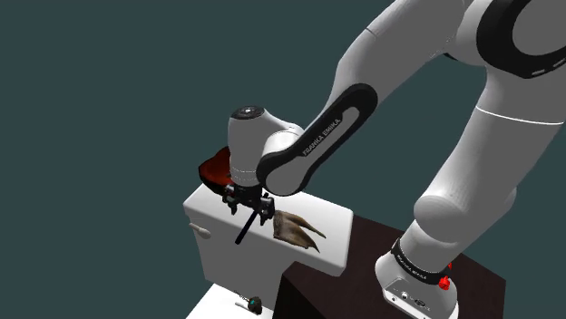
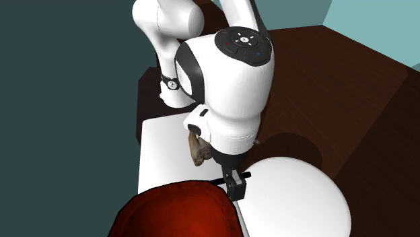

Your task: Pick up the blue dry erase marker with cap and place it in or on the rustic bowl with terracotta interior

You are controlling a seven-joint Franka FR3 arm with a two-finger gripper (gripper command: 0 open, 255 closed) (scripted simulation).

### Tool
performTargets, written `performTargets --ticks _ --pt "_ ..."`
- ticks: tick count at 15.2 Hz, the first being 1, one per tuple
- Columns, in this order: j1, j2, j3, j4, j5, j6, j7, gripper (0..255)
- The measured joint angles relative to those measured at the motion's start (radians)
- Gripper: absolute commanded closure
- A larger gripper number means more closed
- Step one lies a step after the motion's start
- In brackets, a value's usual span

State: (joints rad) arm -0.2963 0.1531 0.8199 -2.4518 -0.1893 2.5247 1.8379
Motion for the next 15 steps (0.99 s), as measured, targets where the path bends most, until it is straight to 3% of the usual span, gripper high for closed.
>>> performTargets --ticks 3,9,10,15 --pt "0.021 0.050 -0.033 -0.006 -0.068 0.034 0.051 0" --pt "0.026 0.061 -0.041 -0.007 -0.084 0.041 0.063 0" --pt "0.027 0.061 -0.041 -0.007 -0.085 0.042 0.063 255" --pt "0.029 0.057 -0.041 0.003 -0.086 0.049 0.069 255"
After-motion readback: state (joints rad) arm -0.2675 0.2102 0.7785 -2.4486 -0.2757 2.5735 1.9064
